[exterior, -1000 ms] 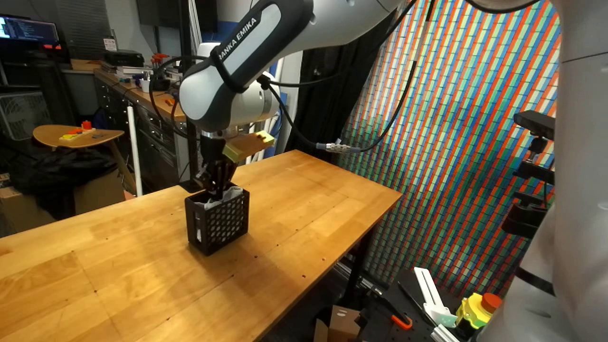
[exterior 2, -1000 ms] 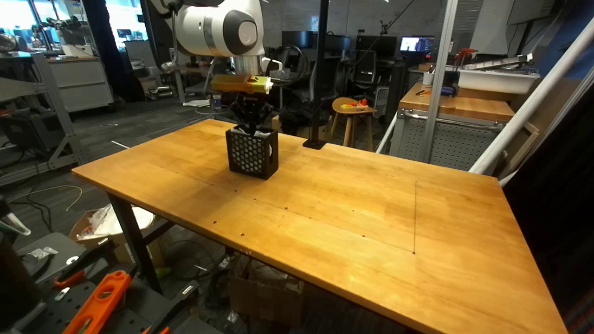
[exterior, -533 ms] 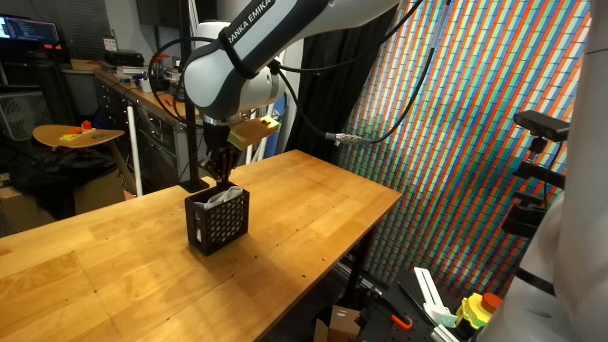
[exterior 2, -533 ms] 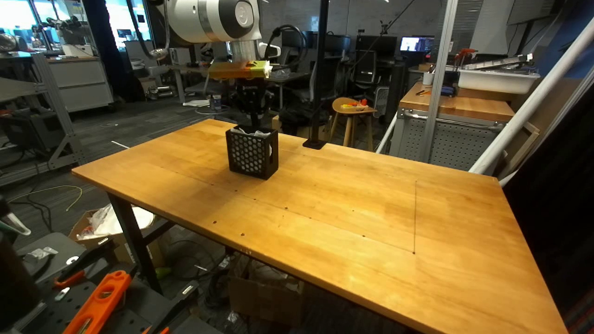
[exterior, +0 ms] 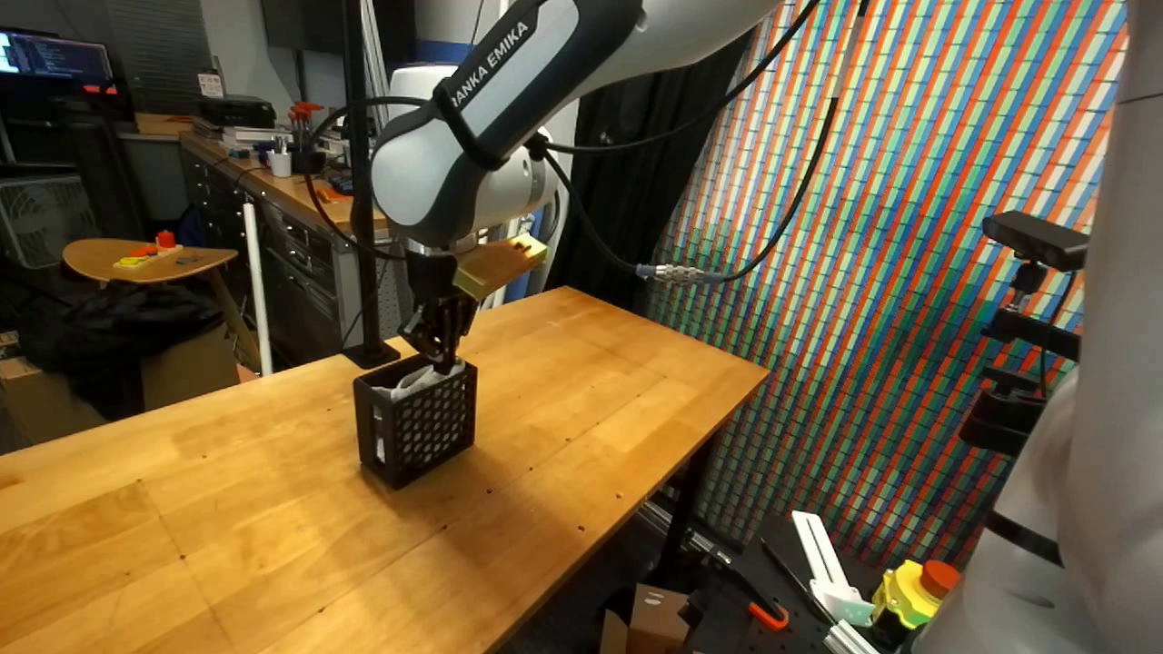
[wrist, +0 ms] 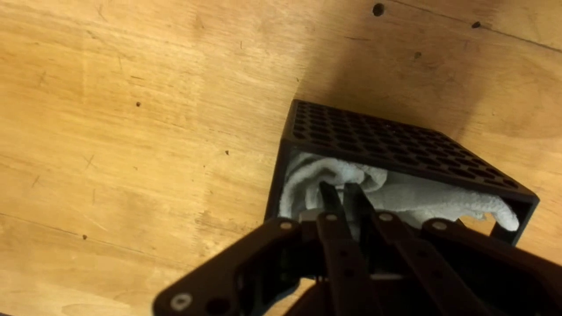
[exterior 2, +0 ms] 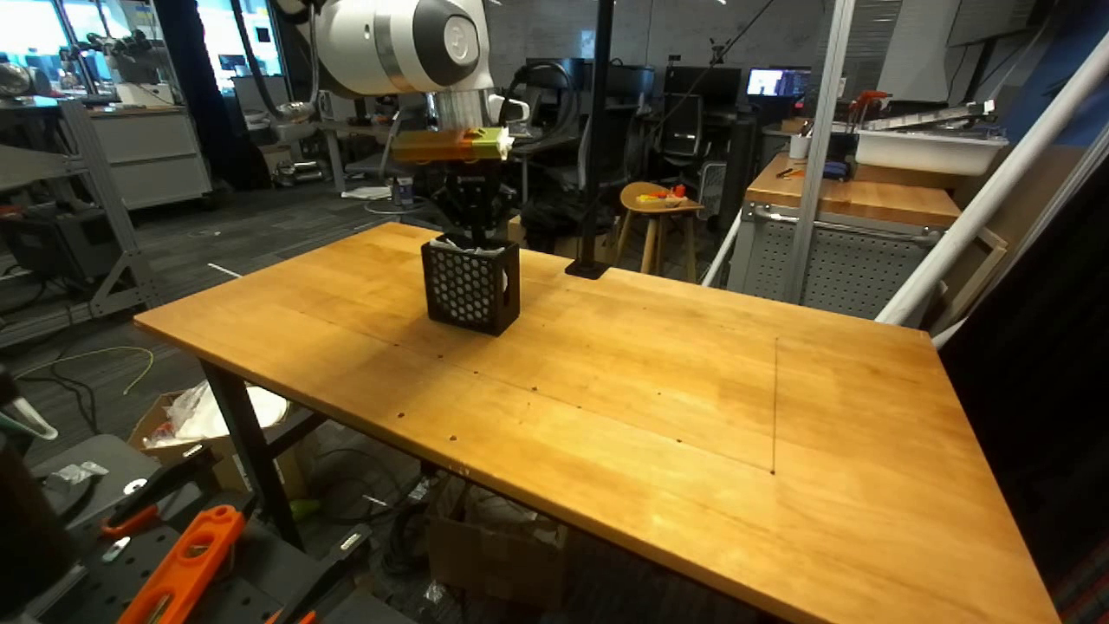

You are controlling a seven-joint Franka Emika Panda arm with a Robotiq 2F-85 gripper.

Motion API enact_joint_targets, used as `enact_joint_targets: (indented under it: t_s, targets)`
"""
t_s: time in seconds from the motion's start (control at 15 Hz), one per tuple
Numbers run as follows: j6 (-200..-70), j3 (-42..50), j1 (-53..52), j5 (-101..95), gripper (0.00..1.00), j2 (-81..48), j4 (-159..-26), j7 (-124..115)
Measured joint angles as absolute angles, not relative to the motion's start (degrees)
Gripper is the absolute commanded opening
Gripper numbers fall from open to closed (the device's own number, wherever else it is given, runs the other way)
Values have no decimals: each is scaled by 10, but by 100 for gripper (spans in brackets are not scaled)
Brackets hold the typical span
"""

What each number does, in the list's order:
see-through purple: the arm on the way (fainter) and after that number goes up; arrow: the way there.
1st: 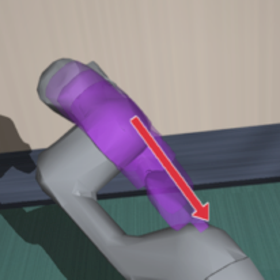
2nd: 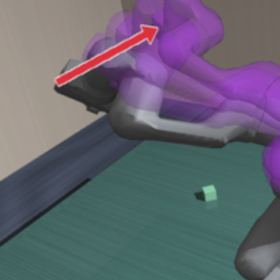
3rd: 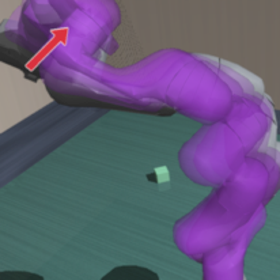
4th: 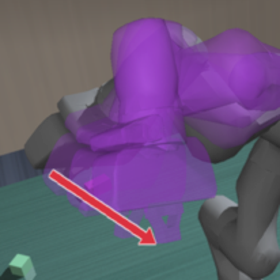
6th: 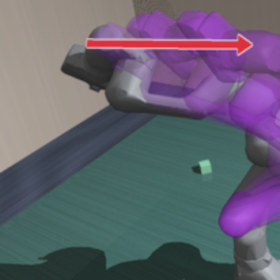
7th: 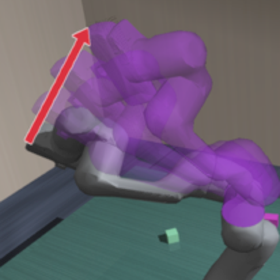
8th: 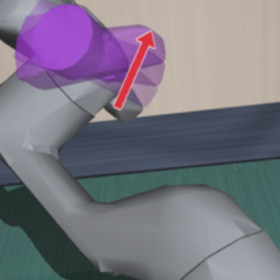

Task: Put the white towel in the black box

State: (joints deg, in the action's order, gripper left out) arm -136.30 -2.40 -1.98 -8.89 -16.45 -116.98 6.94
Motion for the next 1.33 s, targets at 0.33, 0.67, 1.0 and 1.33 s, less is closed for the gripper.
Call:
enact_joint_targets:
  t_s: [0.33, 0.67, 1.0, 1.33]
  targets:
    - [-1368, -23, -18, -89, 12, -175, -1173, 77]
    - [-1387, -26, -19, -89, 12, -198, -1171, 88]
    - [-1406, -30, -19, -81, 12, -225, -1165, 99]
    - [-1411, -33, -18, -76, 12, -234, -1163, 108]
